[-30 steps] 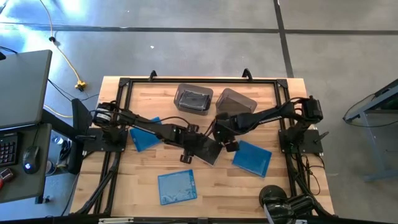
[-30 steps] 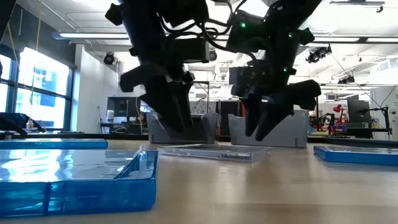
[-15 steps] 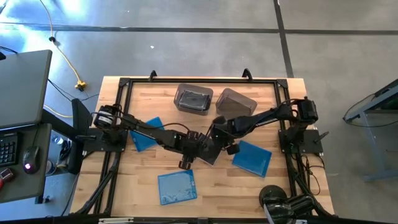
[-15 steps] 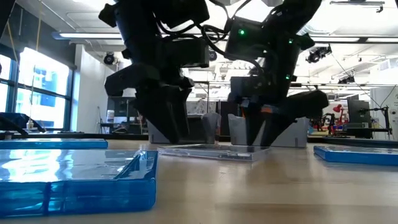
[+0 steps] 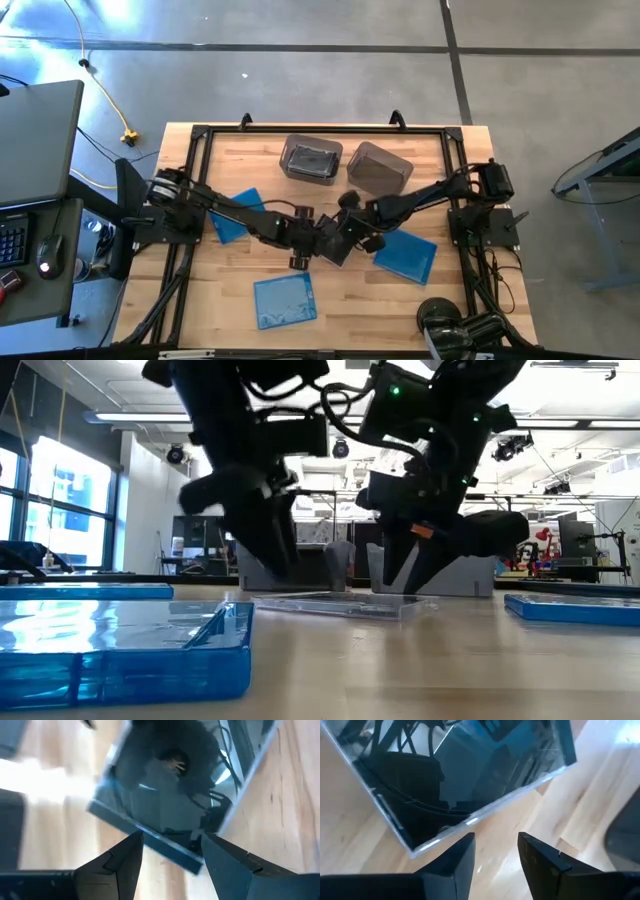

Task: Pick & place jewel cases by type
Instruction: Put the black CD case into the left black bin

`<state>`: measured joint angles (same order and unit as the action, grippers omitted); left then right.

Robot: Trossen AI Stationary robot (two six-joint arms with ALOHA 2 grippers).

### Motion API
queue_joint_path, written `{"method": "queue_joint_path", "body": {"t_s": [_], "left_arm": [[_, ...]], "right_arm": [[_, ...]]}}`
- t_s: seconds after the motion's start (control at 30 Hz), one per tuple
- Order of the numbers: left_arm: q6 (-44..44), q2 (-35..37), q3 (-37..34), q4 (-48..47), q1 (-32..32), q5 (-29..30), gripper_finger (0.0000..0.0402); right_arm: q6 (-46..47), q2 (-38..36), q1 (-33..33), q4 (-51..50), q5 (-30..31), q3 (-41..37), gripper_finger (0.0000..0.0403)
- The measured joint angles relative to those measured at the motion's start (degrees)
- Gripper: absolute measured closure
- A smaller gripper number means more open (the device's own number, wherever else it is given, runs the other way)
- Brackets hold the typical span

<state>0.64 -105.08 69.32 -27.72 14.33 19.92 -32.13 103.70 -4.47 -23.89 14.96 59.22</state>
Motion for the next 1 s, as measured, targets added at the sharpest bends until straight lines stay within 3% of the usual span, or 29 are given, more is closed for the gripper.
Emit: {"method": "queue_joint_path", "body": {"t_s": [0.23,0.43,0.57,0.77,0.87,1.0], "left_arm": [[0.1,7.2,0.1,-3.7,0.2,0.4,0.0204],[7.5,13.6,0.1,-16.6,2.1,2.0,0.0204],[13.2,14.9,-0.8,-19.3,5.6,-1.3,0.0204],[13.2,12.8,-8.8,-1.6,12.1,-3.6,0.0204],[10.1,10.3,-12.0,9.5,14.3,1.7,0.0204],[3.7,6.0,-13.5,17.6,14.5,8.5,0.0204]], "right_arm": [[1.6,0.0,0.3,-1.6,-0.2,0.0,0.0258],[1.7,0.0,1.2,-1.8,1.4,0.0,0.0258],[1.6,0.0,2.0,-1.5,1.1,0.0,0.0258],[1.9,0.0,2.4,-0.8,1.2,0.0,0.0258],[2.0,0.0,2.4,-0.5,0.6,0.0,0.0258],[3.2,0.0,3.2,0.2,-3.2,0.0,0.0258]]}}
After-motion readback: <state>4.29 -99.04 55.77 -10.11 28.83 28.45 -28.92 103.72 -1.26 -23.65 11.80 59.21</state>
